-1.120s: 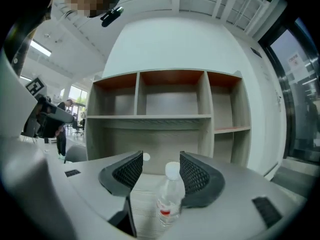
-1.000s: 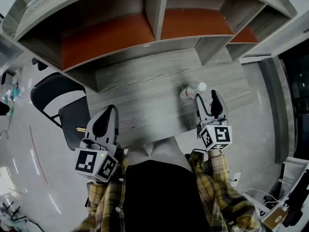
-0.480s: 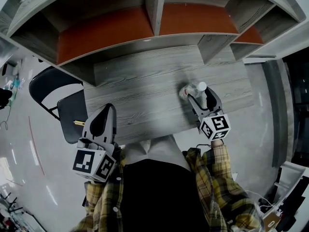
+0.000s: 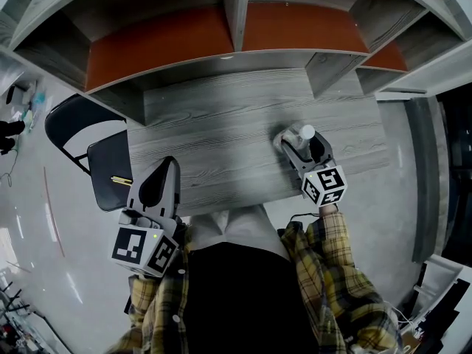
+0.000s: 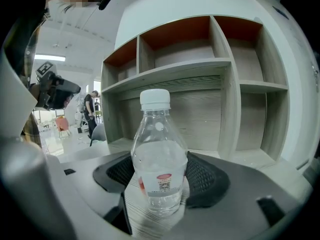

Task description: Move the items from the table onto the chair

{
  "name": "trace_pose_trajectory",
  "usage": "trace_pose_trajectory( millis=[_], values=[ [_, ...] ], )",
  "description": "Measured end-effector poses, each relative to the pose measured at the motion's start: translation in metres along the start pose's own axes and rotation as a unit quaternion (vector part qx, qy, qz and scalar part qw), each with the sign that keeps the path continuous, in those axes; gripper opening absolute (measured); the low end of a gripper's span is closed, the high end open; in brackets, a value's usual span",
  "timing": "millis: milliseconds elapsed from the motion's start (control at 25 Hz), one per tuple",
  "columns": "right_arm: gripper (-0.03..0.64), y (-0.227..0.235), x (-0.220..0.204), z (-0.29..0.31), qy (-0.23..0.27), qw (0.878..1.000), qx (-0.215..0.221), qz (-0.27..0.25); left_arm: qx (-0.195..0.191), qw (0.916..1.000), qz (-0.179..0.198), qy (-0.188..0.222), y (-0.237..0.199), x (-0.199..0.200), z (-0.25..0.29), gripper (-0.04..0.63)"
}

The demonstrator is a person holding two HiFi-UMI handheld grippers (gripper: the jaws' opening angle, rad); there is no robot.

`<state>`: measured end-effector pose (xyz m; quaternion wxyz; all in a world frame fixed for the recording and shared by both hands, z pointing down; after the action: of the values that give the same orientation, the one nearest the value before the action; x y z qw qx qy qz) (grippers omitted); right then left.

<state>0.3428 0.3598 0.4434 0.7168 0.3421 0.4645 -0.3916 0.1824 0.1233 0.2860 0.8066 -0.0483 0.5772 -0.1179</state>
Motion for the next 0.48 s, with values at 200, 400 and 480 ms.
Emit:
trace_pose_trajectory(
  millis=[200, 400, 480],
  values=[
    [0.307, 0.001, 0.0, 0.0, -0.007, 1.0, 0.003, -0.002, 0.011, 0.9999, -0.007, 0.003, 0.0, -0.001, -0.003, 0.003],
    [0.299, 0.003, 0.002, 0.002, -0.019, 1.0, -0.001, 0.019, 0.022, 0.9995, -0.019, 0.013, -0.004, -0.001, -0.008, 0.003],
    [0.296, -0.001, 0.004, 0.005, -0.024, 1.0, 0.002, 0.018, 0.029, 0.9991, -0.026, 0.019, -0.007, 0.0, -0.013, 0.003]
  ],
)
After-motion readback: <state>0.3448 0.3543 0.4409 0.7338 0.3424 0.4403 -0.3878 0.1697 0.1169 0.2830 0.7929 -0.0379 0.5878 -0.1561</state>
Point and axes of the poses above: the fingertips, and each gripper's own axes: z forward along the fingers, y to its right, x out of its top, the point moved 1 cm from there along -z, backward along the fingers, and after that the axes turned 10 degrees about x, right-handed, at the moved point
